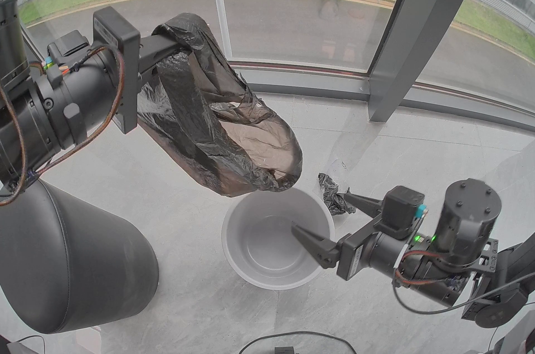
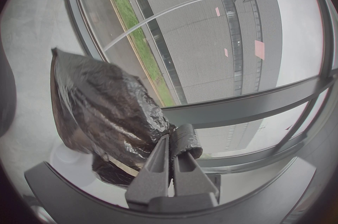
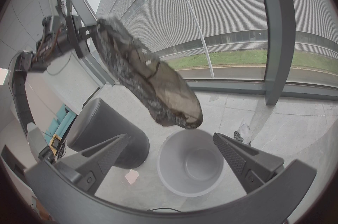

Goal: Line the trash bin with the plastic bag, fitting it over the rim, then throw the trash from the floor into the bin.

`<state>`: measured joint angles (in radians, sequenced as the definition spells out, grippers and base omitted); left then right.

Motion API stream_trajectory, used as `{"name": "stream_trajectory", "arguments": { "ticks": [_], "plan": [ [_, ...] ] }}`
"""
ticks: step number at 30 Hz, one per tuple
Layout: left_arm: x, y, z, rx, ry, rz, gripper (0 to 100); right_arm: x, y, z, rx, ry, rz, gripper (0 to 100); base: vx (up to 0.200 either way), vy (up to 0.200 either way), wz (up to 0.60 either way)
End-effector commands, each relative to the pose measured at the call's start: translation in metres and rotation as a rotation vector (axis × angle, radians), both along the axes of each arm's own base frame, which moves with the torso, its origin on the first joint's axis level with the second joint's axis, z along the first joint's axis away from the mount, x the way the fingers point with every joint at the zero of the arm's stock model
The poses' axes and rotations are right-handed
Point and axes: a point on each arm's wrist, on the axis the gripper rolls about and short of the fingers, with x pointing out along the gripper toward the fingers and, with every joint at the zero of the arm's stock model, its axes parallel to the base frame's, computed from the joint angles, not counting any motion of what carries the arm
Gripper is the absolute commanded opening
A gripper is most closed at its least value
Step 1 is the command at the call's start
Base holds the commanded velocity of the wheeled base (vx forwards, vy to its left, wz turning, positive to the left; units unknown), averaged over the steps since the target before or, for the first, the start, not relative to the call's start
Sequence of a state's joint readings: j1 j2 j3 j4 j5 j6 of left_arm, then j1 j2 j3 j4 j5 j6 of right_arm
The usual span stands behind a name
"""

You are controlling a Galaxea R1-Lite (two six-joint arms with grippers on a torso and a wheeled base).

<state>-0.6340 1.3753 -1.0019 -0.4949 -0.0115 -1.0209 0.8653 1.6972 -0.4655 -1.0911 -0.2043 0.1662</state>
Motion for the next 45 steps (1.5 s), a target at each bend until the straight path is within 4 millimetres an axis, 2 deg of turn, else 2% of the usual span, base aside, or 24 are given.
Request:
{"name": "stream_trajectory", "arguments": {
  "ticks": [1, 5, 12, 20, 23, 26, 35, 45],
  "plan": [
    [-0.017, 0.004, 0.014, -0.067, -0.028, -0.074, 0, 0.002, 0.022, -0.029, -0.076, 0.058, 0.026, 100, 0.000, 0.000, 0.00],
    [-0.030, 0.003, 0.020, -0.088, -0.043, -0.126, 0, 0.011, 0.030, -0.036, -0.083, 0.059, 0.002, 100, 0.000, 0.000, 0.00],
    [-0.040, 0.001, 0.022, -0.124, -0.027, -0.194, 0, 0.021, 0.040, -0.045, -0.079, 0.056, -0.006, 100, 0.000, 0.000, 0.00],
    [-0.043, 0.003, 0.023, -0.144, -0.016, -0.207, 0, 0.023, 0.054, -0.050, -0.027, 0.004, -0.028, 100, 0.000, 0.000, 0.00],
    [-0.044, 0.004, 0.023, -0.145, -0.019, -0.214, 0, 0.025, 0.057, -0.062, -0.067, 0.009, -0.025, 100, 0.000, 0.000, 0.00],
    [-0.048, 0.003, 0.023, -0.145, -0.017, -0.233, 0, 0.029, 0.058, -0.066, -0.070, 0.005, -0.033, 100, 0.000, 0.000, 0.00],
    [-0.049, 0.004, 0.020, -0.150, 0.004, -0.274, 0, 0.054, 0.072, -0.044, -0.051, -0.136, -0.059, 100, 0.000, 0.000, 0.00],
    [-0.057, 0.012, 0.025, -0.163, -0.017, -0.289, 0, 0.059, 0.079, -0.047, -0.052, -0.146, -0.057, 100, 0.000, 0.000, 0.00]
  ]
}}
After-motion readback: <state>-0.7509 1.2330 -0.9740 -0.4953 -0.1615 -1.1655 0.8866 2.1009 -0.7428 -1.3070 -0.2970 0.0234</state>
